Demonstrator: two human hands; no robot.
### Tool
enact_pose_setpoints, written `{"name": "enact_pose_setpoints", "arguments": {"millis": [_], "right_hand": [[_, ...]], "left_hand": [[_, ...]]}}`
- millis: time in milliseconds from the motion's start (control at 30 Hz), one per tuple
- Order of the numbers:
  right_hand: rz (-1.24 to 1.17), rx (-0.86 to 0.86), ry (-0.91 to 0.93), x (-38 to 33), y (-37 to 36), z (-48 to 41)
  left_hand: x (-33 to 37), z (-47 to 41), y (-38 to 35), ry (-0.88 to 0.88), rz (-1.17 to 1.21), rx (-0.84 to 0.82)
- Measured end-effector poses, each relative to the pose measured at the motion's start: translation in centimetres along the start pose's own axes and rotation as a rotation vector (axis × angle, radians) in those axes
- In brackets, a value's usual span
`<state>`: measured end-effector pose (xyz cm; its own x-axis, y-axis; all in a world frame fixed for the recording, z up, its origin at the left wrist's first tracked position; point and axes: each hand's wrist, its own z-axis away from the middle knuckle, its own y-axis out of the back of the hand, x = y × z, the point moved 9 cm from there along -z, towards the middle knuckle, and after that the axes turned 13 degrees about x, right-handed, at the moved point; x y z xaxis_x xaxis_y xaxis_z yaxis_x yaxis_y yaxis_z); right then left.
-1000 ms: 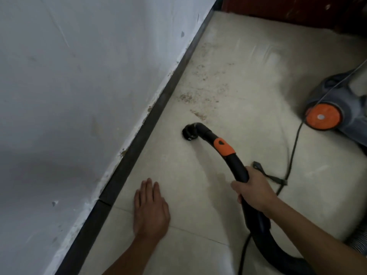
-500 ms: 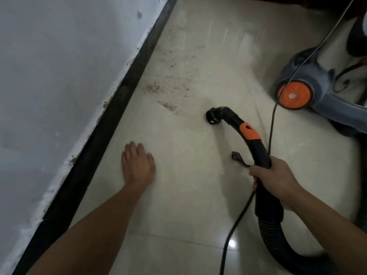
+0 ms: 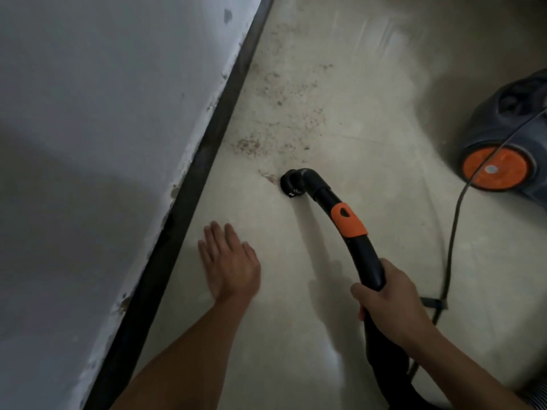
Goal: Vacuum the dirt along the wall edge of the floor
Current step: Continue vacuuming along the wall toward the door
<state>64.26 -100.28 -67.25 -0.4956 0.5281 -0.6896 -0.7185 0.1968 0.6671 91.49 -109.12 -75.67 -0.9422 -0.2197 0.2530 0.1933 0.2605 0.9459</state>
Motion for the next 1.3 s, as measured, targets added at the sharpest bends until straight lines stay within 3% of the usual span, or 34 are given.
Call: {"name": "enact_pose_setpoints", "arguments": {"millis": [333, 467, 700, 800, 933, 1300], "right_hand": [[0.075, -0.117, 0.120, -6.0, -5.5, -3.8], [0.035, -0.138, 0.078, -5.1, -3.5, -4.1], [0.026, 0.136, -0.159, 4.3, 8.2, -1.9], [0.024, 0.196, -0.216, 6.1, 10.0, -2.0], [-0.019, 0.212, -0.175, 4.8, 8.1, -3.3], [-0.064, -0.003, -0.014, -3.3, -2.4, -7.8]], "left_hand": [[0.0, -0.4, -0.7, 0.018, -0.099, -0.078], [0.0, -0.4, -0.6, 0.011, -0.102, -0.065], [0.6, -0.6, 0.4, -0.002, -0.048, -0.014], [0.6, -0.6, 0.6, -0.002, -0.041, -0.005], [0.5, -0.6, 0.5, 0.007, -0.039, 0.006], [0.2, -0.7, 0.0, 0.003, -0.076, 0.012]]}}
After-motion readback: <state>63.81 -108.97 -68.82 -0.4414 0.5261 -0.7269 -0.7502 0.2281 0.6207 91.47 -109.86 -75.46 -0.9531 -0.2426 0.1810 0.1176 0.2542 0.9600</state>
